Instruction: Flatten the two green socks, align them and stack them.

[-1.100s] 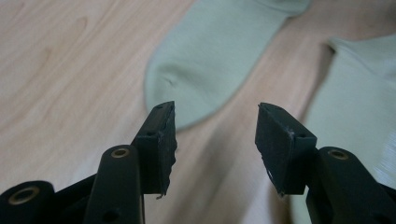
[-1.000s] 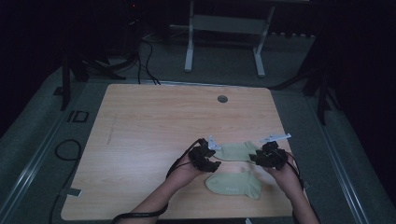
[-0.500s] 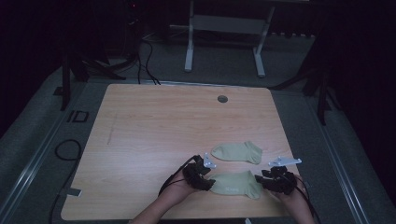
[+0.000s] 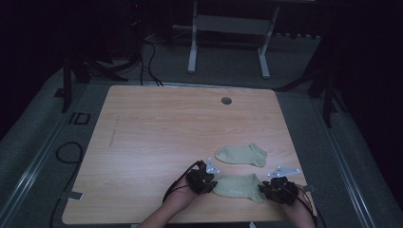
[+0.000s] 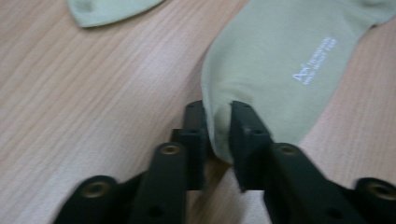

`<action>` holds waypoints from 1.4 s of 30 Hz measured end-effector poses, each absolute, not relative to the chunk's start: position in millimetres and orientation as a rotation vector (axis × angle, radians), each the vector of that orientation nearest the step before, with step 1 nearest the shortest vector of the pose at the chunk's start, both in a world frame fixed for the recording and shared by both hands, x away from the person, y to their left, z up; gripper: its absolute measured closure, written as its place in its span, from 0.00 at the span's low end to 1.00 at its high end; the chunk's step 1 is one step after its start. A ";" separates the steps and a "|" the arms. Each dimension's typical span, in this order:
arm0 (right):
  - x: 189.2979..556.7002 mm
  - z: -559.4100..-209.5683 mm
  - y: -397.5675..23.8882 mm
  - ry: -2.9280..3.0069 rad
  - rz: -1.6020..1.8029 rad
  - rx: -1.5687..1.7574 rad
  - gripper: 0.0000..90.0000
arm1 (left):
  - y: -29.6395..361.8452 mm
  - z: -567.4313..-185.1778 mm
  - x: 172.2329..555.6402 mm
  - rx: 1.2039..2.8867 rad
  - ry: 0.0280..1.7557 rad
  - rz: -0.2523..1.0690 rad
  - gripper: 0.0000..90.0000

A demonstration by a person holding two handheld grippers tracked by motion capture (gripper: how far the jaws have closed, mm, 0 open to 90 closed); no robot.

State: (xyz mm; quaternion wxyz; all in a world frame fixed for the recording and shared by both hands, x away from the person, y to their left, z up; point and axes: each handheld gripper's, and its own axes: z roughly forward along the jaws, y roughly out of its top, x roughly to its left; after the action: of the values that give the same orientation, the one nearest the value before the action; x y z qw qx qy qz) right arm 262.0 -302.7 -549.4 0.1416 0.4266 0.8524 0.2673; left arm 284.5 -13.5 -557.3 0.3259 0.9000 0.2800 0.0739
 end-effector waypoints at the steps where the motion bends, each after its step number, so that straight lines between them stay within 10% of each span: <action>1: 261.6 -549.5 -301.8 2.462 0.778 1.232 0.89 | -13.4 -557.5 284.5 2.353 0.736 0.178 0.92; 24: 306.6 -489.7 -315.4 2.314 0.885 1.265 0.92 | -16.0 -501.7 329.4 2.249 0.785 0.262 0.98; 42: 374.3 -516.8 -317.4 2.331 0.751 1.409 0.91 | -36.5 -535.5 372.7 2.295 0.869 0.263 0.98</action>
State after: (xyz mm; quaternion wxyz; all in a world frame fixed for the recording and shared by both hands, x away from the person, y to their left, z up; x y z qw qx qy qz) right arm 374.3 -317.4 -516.8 0.1575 0.4924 0.8148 0.2623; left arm 372.7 -36.5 -535.5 0.3303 0.8776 0.3324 0.1007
